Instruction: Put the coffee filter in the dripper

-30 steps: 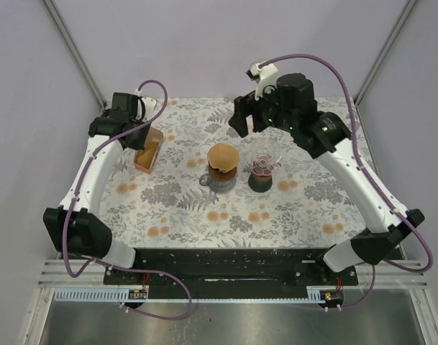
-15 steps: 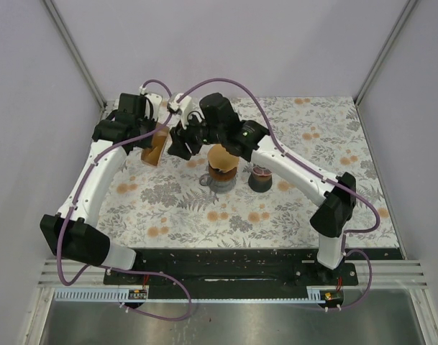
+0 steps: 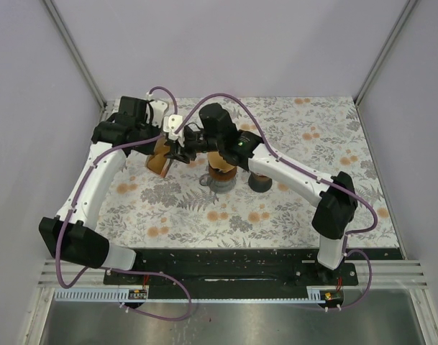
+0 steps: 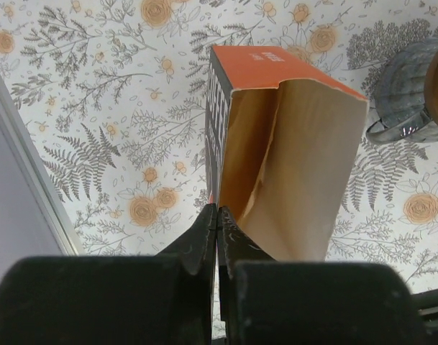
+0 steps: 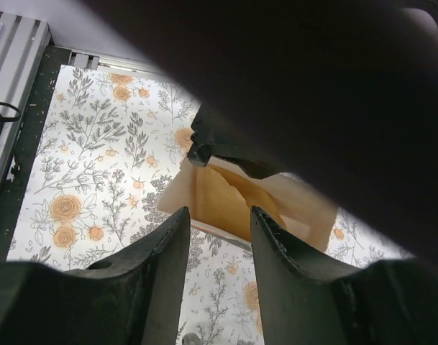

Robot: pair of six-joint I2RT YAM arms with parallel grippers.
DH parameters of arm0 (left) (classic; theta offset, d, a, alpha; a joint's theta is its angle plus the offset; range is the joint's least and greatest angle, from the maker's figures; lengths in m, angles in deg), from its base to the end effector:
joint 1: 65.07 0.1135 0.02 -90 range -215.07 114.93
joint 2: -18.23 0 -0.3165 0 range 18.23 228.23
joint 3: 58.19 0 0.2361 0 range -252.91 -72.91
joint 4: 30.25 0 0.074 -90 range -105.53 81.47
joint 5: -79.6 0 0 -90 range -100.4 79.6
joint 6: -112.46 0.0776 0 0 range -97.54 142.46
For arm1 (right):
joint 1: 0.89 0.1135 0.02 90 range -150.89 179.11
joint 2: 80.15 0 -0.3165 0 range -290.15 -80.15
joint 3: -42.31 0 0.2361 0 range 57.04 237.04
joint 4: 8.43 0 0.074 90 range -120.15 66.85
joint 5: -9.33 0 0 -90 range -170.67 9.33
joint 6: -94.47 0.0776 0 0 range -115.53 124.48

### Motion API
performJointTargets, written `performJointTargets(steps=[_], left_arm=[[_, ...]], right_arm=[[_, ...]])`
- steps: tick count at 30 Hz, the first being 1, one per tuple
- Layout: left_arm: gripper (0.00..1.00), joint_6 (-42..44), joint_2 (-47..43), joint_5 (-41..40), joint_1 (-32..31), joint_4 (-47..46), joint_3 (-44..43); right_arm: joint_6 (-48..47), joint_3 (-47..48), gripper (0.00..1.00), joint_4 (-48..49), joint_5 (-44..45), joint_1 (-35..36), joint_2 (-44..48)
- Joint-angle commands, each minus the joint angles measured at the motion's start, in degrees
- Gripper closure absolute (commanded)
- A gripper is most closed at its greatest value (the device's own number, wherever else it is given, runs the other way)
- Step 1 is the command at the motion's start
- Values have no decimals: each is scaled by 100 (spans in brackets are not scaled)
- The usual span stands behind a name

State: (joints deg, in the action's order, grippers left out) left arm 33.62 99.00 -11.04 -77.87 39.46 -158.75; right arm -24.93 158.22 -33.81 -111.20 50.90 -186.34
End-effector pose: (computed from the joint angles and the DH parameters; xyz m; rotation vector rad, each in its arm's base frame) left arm 0.2820 -0.0632 0.3898 0.5020 2.3898 0.0009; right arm 0.2638 0.3988 0.4193 -1.4818 1.1459 0.7611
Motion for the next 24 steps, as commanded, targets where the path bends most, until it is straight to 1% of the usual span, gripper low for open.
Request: performJointTargets(steps=[1,2,4,8,11,12,14,15,17,19,21,22,24], left_arm=[[100,18,-343,91,23,-40,15],[100,-43,-334,-83,66,-58,15],[100,-183,-343,-85,233,-75,-64],[100,-482,-395,-85,383,-84,-266],[100,-667,-431,-181,383,-180,-293],[100,-763,-422,-251,392,-250,-267],[100,-930,-448,-409,383,-435,-188],[100,-1018,-448,-462,383,-505,-161],[100,-1089,-457,-542,383,-611,-143],[100,-1388,-475,-551,383,-681,-135],[100,-1528,-492,-551,392,-734,-117],[100,-1572,-492,-533,383,-752,-117],[100,-1643,-475,-463,383,-796,-108]], right_arm=[[-145,15,52,239,-77,86,-42],[-40,15,51,257,-33,94,-16],[311,-11,48,344,203,86,72],[1733,-142,42,756,573,-54,204],[2824,-397,32,1416,871,-169,301],[2905,-398,28,1469,986,-169,292],[3597,-267,23,1505,1485,-169,222],[3852,-179,23,1453,1627,-169,178],[4240,-21,22,1312,2250,-169,82],[4697,94,22,1137,2760,-169,11],[5031,199,23,883,3025,-178,-85],[5163,295,24,768,3304,-169,-182],[5331,620,25,469,3622,-108,-436]])
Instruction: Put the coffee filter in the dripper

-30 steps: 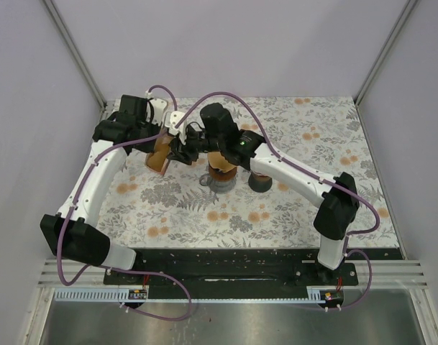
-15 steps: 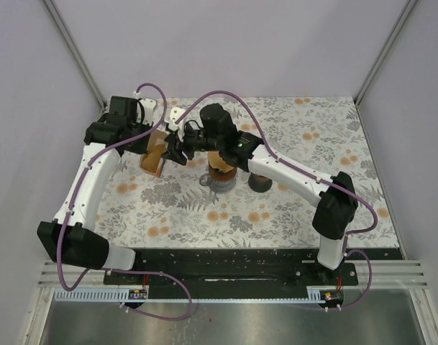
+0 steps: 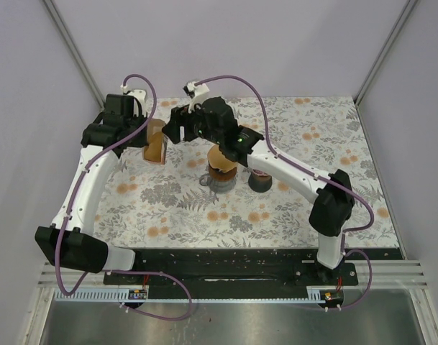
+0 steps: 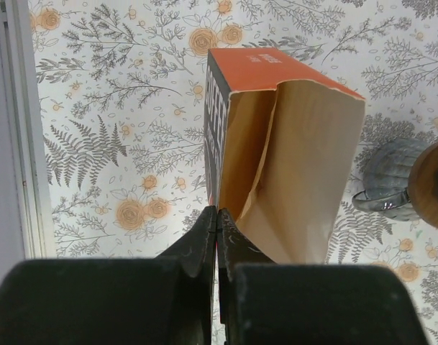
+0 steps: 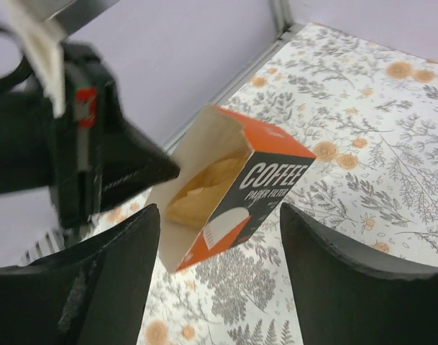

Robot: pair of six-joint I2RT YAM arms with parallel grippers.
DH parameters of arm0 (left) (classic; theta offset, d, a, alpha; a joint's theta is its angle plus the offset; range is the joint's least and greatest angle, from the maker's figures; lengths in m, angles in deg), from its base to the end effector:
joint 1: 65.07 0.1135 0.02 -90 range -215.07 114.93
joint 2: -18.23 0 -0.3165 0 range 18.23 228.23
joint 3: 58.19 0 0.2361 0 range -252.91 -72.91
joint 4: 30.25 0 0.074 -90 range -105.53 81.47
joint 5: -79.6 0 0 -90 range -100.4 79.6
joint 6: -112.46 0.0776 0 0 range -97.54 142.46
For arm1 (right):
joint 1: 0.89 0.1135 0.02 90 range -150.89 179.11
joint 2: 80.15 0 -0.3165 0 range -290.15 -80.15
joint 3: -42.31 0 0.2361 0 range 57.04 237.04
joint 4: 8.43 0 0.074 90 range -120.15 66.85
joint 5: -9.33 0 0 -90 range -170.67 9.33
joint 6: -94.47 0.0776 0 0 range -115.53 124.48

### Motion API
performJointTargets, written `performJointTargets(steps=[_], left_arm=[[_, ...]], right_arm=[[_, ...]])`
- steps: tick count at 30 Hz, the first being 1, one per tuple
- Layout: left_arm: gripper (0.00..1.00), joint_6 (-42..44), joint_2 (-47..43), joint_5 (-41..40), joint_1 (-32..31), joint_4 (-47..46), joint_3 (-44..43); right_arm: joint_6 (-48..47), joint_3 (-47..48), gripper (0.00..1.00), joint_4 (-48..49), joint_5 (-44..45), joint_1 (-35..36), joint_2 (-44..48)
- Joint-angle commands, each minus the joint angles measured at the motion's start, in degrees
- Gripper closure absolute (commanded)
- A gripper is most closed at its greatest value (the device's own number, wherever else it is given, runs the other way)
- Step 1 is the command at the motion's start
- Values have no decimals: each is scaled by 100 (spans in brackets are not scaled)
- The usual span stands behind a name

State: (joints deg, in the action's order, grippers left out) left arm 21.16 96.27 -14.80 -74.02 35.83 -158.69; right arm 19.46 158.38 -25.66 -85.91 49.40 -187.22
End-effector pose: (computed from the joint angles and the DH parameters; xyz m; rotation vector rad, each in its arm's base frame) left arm 0.2797 -0.0380 0.4089 0.1171 2.3264 0.0000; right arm 0.3113 0.3860 0.4313 -0.6142 1.6950 0.9106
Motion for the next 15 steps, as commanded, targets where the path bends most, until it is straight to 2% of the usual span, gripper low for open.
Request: performJointTargets(steps=[1,9,15], left_arm=[[100,-432,-193,-70,-1,-442,-115],[100,-485,-149,27,-10,-486,-115],[100,-529,-122,185,-19,-521,-132]], right_arm=[[945,745,25,-452,1130,43,-463],[954,1590,28,-1059,1323,166,-1088],[963,1775,35,-1164,1174,227,-1360]])
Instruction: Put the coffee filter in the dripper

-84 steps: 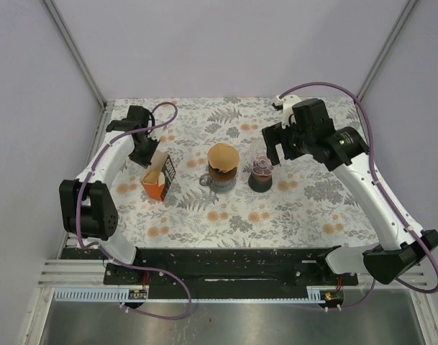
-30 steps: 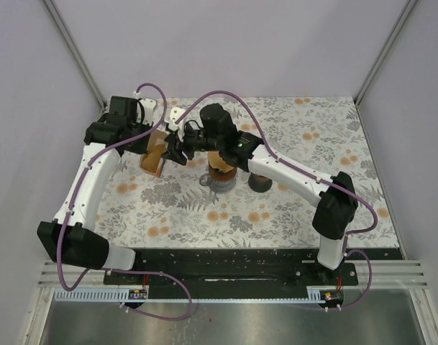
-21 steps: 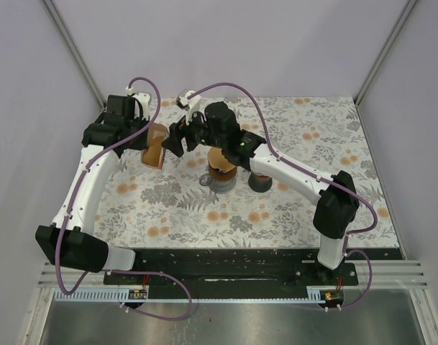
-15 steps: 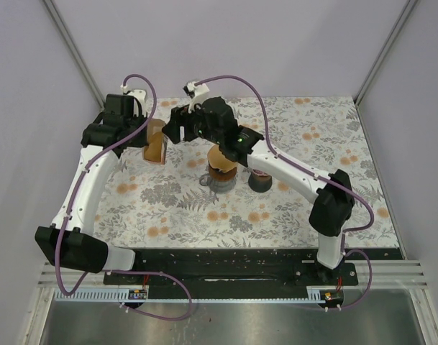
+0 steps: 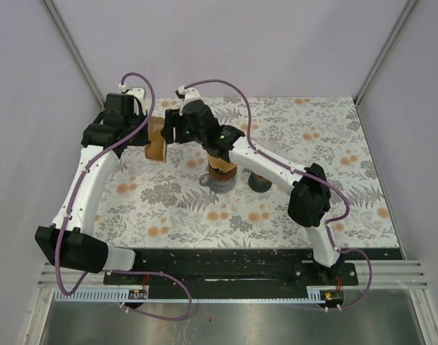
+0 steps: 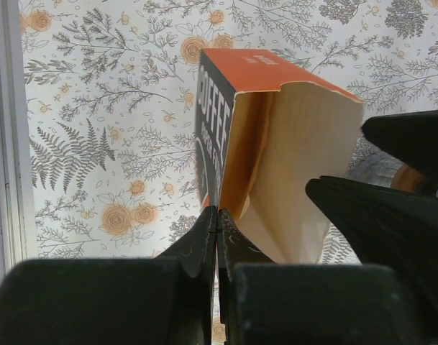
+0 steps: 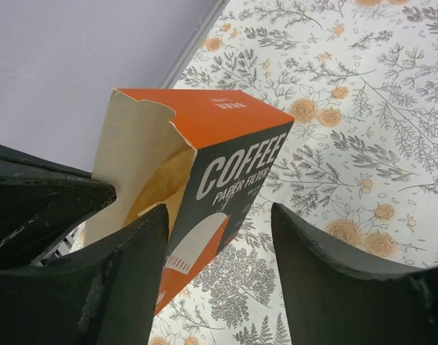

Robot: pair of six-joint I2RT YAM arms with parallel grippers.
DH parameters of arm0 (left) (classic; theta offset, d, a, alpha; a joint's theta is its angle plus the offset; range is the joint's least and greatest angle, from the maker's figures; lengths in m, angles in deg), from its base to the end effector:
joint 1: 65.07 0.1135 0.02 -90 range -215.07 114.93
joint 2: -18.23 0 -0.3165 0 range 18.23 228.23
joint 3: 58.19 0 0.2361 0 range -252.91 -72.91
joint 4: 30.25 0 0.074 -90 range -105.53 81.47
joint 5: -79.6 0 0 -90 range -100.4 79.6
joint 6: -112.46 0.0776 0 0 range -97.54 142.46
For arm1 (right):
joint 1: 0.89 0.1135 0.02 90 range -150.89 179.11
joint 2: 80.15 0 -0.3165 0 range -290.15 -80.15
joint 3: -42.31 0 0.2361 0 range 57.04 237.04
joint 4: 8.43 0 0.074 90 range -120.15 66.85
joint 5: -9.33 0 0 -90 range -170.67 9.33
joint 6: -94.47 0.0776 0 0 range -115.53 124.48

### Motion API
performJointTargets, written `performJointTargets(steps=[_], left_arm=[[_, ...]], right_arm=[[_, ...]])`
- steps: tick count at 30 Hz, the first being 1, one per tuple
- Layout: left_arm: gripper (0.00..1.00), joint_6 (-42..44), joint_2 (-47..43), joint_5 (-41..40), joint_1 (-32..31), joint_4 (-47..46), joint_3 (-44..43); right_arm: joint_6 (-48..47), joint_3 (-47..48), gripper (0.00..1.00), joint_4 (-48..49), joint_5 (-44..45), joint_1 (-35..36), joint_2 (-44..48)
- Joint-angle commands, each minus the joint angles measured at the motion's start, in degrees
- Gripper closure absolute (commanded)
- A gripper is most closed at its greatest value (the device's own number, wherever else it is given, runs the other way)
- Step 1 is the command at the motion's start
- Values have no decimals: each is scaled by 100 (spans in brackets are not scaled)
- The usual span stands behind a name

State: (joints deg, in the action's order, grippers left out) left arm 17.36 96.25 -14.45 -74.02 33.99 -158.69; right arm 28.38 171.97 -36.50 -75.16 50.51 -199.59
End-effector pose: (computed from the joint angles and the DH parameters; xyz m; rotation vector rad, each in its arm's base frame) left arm 0.2828 -0.0390 0.4125 0.0408 2.2975 -0.0452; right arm 0.3501 0.4267 0.3847 -0.3993 1.9217 0.7983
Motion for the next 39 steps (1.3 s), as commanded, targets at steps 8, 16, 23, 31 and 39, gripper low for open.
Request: performJointTargets(steps=[8,16,23,31,39], left_arm=[[100,-87,-129,142,-37,-373,-97],[100,387,-111,-604,-19,-565,157],[93,668,-15,-280,-317,-549,79],[51,801,117,-166,-652,-171,-588],[59,221,108,1573,-652,-90,-661]], right_arm=[[-96,627,70,-300,221,125,-379],[-675,135,100,-99,994,125,-28],[-536,-41,100,201,802,143,70],[-544,-147,100,244,819,143,166],[-360,-155,100,280,705,143,219]])
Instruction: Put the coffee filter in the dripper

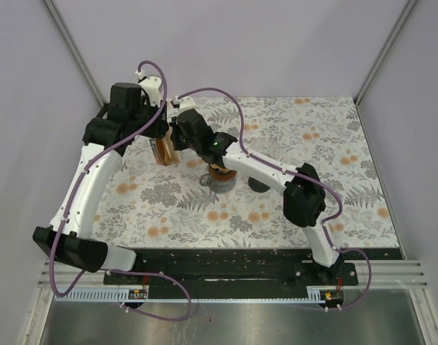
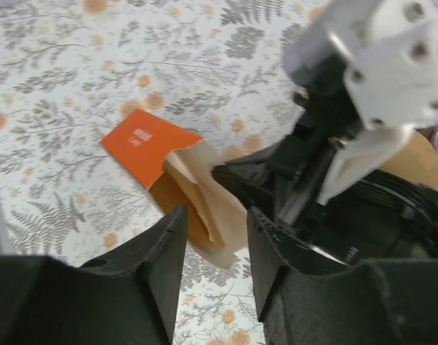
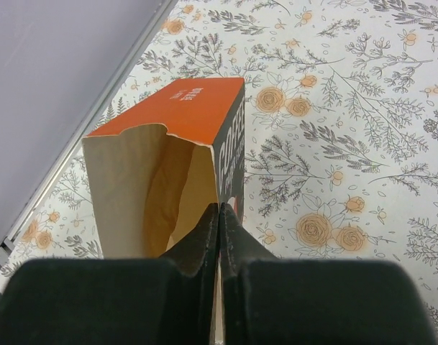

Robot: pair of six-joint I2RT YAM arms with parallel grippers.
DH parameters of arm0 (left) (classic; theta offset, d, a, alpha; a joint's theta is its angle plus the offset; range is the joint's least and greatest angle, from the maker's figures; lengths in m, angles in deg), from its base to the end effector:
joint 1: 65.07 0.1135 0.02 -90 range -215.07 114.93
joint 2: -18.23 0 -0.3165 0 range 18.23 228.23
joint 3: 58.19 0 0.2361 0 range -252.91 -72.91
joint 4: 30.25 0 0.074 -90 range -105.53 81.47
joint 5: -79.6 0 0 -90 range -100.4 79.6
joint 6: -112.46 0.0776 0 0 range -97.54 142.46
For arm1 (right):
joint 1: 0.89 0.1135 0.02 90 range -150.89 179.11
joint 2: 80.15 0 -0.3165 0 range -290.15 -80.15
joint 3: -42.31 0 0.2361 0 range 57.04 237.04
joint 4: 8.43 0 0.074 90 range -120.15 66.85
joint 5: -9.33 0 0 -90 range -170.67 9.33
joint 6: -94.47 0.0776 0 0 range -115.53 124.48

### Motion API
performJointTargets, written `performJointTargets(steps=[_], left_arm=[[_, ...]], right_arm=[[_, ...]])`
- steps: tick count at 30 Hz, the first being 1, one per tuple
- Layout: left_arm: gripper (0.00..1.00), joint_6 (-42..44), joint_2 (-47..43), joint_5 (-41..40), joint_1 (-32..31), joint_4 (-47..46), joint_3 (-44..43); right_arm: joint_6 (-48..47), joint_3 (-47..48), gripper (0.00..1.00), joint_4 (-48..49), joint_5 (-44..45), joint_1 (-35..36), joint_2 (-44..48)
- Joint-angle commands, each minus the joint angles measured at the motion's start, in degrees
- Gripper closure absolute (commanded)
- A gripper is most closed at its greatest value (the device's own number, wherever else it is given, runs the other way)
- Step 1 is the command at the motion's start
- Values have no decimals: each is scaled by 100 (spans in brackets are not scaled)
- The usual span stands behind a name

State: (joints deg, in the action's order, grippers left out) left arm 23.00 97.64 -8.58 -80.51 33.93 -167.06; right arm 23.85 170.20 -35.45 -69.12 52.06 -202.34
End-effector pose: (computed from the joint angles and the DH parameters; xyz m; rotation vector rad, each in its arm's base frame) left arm 0.2808 -0.0801 0.4544 0.3213 2.1584 -0.1825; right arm 0.3518 0.4402 0.3503 -0.4419 1.9399 0.6382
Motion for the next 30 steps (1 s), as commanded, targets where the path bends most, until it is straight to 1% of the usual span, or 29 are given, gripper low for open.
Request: performJointTargets(steps=[1,4,8,13,14,19,21,25,30], left_arm=[[60,-387,-23,943,-3,-189,352],[60,-458,30,689,-3,-331,783],[61,-581,4,354,-3,-515,1038],[60,-520,83,-155,6,-629,1188],[60,-485,100,-426,-3,-638,1214],[60,-256,170,-1130,-3,-674,1241],[59,-186,153,-1298,-3,-717,1293],[58,-98,153,-1369,-3,-832,1408],[59,-133,337,-974,-3,-814,1505]], right_arm=[[127,4,100,201,84,-13,529],[198,-119,100,262,75,-13,644],[259,-154,100,271,67,-21,705],[400,-154,100,315,-56,-21,749],[400,-163,100,333,-74,-21,758],[427,-198,100,377,-109,-21,828],[427,-190,100,412,-153,-21,828],[470,-172,100,456,-293,-21,785],[515,-163,100,544,-443,-21,793]])
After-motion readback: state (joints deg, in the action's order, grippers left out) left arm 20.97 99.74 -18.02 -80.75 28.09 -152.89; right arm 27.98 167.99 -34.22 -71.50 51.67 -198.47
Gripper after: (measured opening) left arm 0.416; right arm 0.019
